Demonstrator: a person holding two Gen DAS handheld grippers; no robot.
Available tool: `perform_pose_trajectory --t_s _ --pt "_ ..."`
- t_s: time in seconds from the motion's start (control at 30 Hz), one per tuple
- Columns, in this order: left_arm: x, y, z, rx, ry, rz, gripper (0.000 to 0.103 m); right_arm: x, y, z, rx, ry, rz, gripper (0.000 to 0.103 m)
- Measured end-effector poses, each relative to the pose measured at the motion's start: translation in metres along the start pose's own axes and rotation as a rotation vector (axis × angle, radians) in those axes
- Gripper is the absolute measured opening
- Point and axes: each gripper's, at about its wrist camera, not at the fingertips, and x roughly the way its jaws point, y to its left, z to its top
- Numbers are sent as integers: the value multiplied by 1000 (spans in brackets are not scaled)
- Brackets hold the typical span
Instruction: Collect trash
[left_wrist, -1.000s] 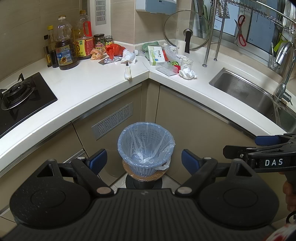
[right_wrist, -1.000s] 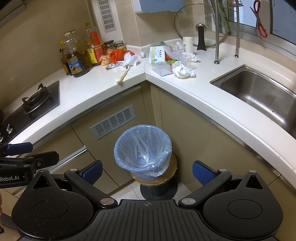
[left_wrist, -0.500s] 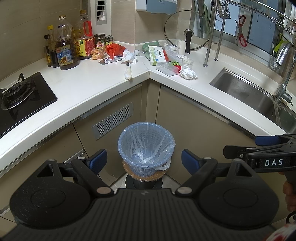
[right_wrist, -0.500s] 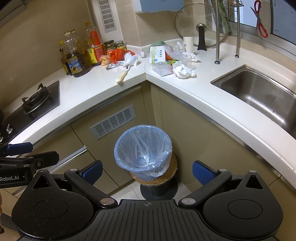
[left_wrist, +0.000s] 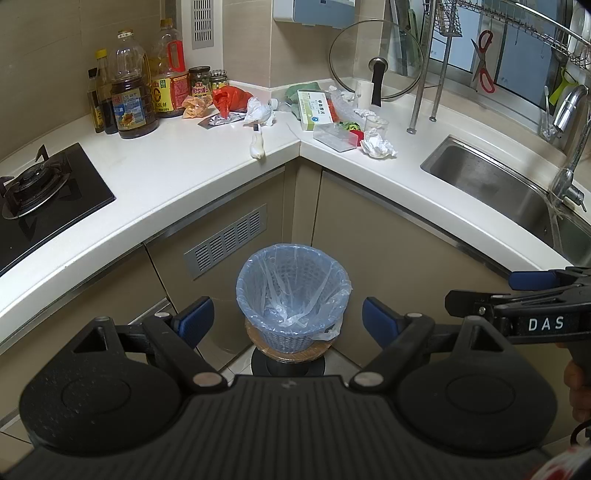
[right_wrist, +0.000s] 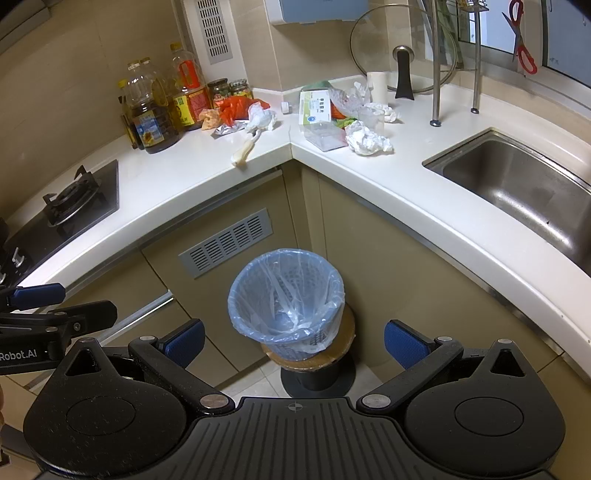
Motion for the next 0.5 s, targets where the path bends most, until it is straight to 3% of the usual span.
perform_pose_trajectory --t_s 0.5 --pt "7 3 0 -1 11 -1 86 16 0 4 4 7 -1 103"
